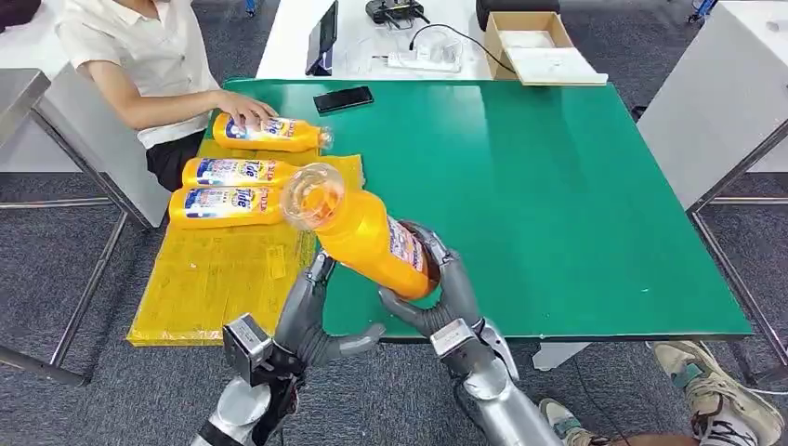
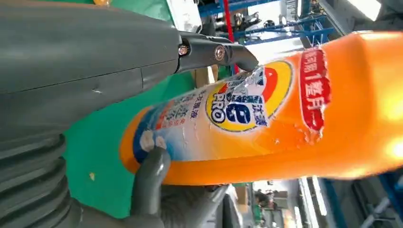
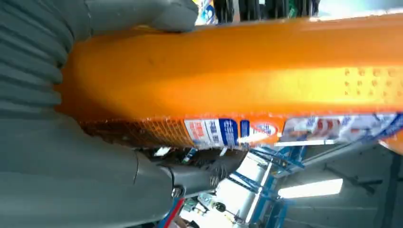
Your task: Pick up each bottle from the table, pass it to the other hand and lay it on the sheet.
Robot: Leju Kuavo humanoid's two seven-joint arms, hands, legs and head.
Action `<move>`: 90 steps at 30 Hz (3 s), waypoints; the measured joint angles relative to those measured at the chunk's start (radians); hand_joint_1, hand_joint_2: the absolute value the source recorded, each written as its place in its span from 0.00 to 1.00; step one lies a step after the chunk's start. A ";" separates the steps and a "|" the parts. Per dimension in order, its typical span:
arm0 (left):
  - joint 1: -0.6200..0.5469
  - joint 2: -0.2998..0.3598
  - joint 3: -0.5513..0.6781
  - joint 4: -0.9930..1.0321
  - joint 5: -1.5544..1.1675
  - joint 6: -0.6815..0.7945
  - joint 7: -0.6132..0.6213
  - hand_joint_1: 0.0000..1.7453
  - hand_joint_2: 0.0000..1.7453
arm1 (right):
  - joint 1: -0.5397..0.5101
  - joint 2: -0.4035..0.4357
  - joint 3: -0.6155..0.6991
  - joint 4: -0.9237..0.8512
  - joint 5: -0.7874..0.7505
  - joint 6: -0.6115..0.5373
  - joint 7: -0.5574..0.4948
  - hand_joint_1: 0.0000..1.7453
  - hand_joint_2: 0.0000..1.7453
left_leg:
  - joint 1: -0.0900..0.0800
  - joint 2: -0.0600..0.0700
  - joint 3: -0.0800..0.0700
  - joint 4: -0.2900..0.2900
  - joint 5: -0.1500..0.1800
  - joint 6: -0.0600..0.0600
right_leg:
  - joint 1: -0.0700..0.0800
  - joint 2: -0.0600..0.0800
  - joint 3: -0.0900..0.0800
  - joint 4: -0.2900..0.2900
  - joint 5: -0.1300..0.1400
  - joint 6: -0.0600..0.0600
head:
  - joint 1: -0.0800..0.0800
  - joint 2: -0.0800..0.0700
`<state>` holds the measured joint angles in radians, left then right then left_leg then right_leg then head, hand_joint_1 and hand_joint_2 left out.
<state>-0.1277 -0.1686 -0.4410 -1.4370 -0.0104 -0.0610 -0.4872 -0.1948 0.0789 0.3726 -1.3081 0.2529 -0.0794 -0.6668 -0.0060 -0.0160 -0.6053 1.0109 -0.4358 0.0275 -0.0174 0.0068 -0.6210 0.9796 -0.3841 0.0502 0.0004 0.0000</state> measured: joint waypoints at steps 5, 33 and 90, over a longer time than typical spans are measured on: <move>0.000 -0.012 0.001 -0.017 0.092 -0.025 0.007 0.00 1.00 | -0.004 0.014 0.068 0.028 0.025 -0.019 0.000 1.00 1.00 | 0.000 0.000 0.000 0.000 0.000 0.000 | 0.000 0.000 0.000 0.000 0.000 0.000 | 0.000 0.000; 0.015 -0.014 0.051 -0.072 0.342 -0.143 0.065 1.00 1.00 | -0.021 0.021 0.227 0.148 -0.009 -0.083 0.000 0.00 0.00 | 0.000 0.000 0.000 0.000 0.000 0.000 | 0.000 0.000 -0.001 0.000 0.000 0.000 | 0.000 0.000; -0.287 0.173 0.299 0.271 -0.763 0.656 0.190 1.00 1.00 | 0.174 -0.051 -0.105 -0.056 0.111 -0.555 0.000 0.00 0.00 | 0.000 0.000 0.000 0.000 0.001 0.000 | 0.000 0.000 -0.001 0.000 0.000 0.000 | 0.000 0.000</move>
<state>-0.4152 0.0043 -0.1423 -1.1664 -0.7732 0.5949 -0.2970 -0.0211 0.0282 0.2674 -1.3638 0.3636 -0.6344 -0.6668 -0.0057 -0.0157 -0.6056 1.0109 -0.4350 0.0277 -0.0172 0.0069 -0.6221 0.9796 -0.3839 0.0502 0.0004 0.0000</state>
